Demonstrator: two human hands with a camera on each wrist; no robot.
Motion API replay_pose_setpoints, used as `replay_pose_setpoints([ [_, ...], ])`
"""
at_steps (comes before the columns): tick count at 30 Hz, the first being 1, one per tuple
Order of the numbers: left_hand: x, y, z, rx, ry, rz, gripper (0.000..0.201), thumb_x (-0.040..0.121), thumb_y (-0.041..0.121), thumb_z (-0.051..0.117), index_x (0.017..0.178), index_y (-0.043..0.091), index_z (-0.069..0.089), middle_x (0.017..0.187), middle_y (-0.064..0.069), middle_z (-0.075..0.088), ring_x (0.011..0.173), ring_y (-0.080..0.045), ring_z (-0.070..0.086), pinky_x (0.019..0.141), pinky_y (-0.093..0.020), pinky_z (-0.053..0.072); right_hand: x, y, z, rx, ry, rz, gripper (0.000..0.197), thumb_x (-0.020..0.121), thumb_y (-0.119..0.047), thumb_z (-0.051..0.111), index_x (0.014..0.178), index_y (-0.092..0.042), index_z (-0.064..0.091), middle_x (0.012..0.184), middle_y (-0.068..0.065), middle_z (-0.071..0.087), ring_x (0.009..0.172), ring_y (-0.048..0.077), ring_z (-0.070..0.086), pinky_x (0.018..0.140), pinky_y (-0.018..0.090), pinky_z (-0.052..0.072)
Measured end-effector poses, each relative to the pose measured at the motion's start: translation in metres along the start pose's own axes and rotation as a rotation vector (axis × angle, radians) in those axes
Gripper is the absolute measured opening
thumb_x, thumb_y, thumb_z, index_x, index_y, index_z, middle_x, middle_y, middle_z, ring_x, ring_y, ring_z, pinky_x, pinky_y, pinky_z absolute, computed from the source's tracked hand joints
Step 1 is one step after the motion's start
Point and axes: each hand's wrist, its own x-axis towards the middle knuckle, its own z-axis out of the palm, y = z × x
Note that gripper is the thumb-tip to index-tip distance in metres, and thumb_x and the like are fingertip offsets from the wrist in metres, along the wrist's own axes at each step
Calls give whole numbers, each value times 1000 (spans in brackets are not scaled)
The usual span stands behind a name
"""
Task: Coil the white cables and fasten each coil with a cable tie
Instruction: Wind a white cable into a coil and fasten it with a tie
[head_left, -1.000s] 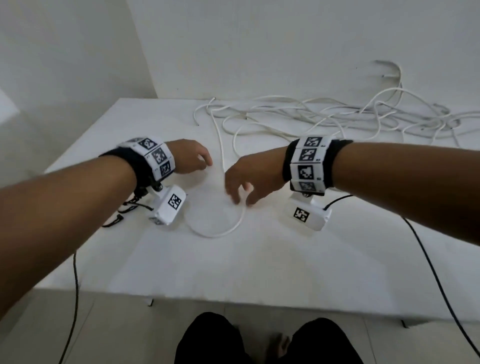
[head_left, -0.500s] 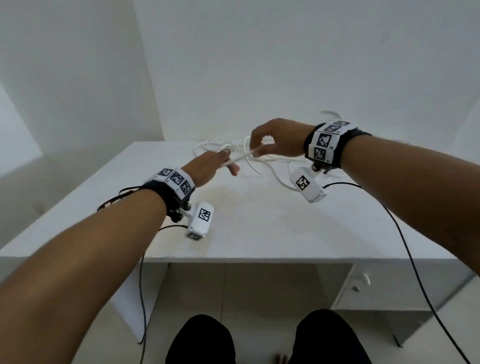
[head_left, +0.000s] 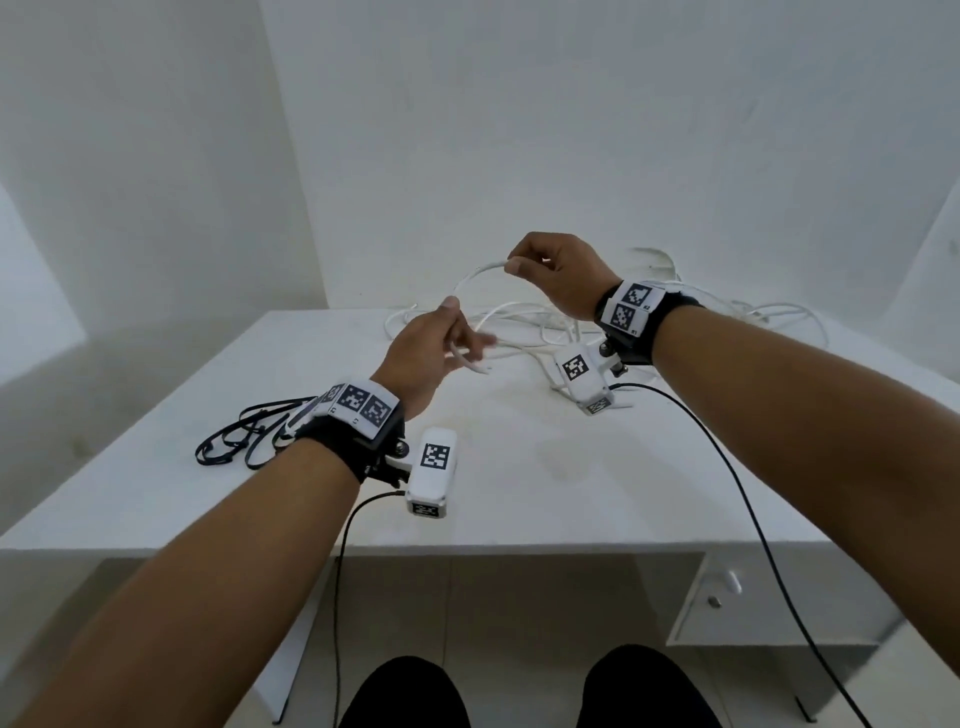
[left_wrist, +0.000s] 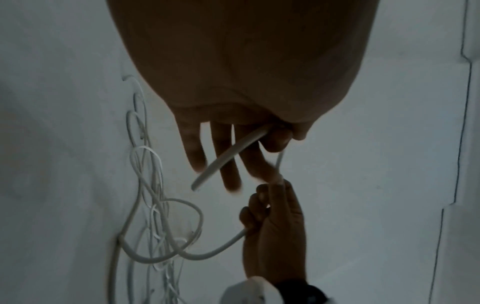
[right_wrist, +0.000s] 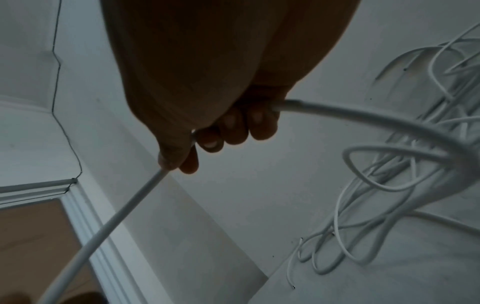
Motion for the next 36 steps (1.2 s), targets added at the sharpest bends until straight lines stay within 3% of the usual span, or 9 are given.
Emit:
replay_pose_setpoints([
  [2, 1, 6, 2, -202, -43, -50, 43, 107, 36, 31, 68, 18, 35, 54, 2, 35, 45, -15, 44, 53, -26, 41, 0, 5, 4, 12, 6, 31, 15, 95, -30, 63, 87, -18, 68, 64, -10, 51, 50, -1, 44, 55, 15, 35],
  [4, 3, 12, 2, -372, -91, -64, 37, 103, 36, 35, 71, 19, 38, 53, 6, 27, 36, -7, 24, 39, -21, 20, -4, 11, 8, 58, -41, 102, 21, 96, -33, 60, 89, -14, 67, 64, -7, 50, 45, 1, 42, 51, 17, 36],
  [9, 6, 41, 4, -738, -126, 131, 20, 91, 25, 45, 79, 13, 55, 55, 5, 37, 40, -7, 30, 40, -20, 28, -22, 28, 20, 178, -199, 189, 21, 98, -32, 57, 94, -12, 60, 69, 1, 53, 52, 14, 46, 50, 29, 48],
  [14, 8, 48, -5, -739, -66, 211, 40, 103, 43, 34, 95, 16, 62, 53, 8, 34, 36, -4, 25, 39, -18, 23, -43, 34, 22, 288, -164, 184, 18, 98, -28, 59, 92, -12, 60, 65, 3, 49, 51, 12, 45, 54, 27, 52],
  [17, 8, 46, -3, -772, -69, 184, 46, 102, 43, 33, 83, 14, 62, 52, 6, 32, 36, -6, 24, 37, -19, 19, -49, 30, 27, 140, -142, 106, 21, 100, -31, 54, 96, -18, 70, 66, 0, 53, 54, 3, 49, 58, 21, 44],
  [20, 14, 49, 2, -764, -64, 165, 41, 103, 35, 35, 75, 13, 55, 53, 4, 35, 40, -9, 28, 41, -21, 22, -59, 26, 36, -98, -321, 47, 22, 98, -43, 54, 102, -30, 72, 78, 3, 65, 69, 15, 58, 70, 31, 49],
  [26, 29, 19, 6, -130, 115, 223, 32, 103, 26, 33, 73, 15, 39, 55, 4, 38, 45, -11, 29, 47, -24, 25, -73, -6, 49, -206, -576, -52, 19, 98, -47, 52, 87, -43, 67, 68, -10, 59, 62, 0, 52, 63, 21, 41],
  [31, 30, -11, -7, 489, 67, 225, 33, 106, 27, 33, 76, 15, 39, 63, 3, 38, 54, -8, 35, 56, -22, 33, -73, -25, 45, -300, -606, -182, 32, 101, -38, 52, 71, -28, 56, 56, -10, 45, 51, 0, 45, 51, 15, 30],
  [36, 29, -18, -15, 803, -44, 146, 35, 104, 34, 36, 74, 16, 42, 68, 1, 48, 61, -15, 43, 63, -32, 37, -69, -21, 33, -295, -520, -170, 17, 96, -31, 57, 99, -21, 70, 64, -17, 53, 59, -2, 51, 59, 18, 37],
])
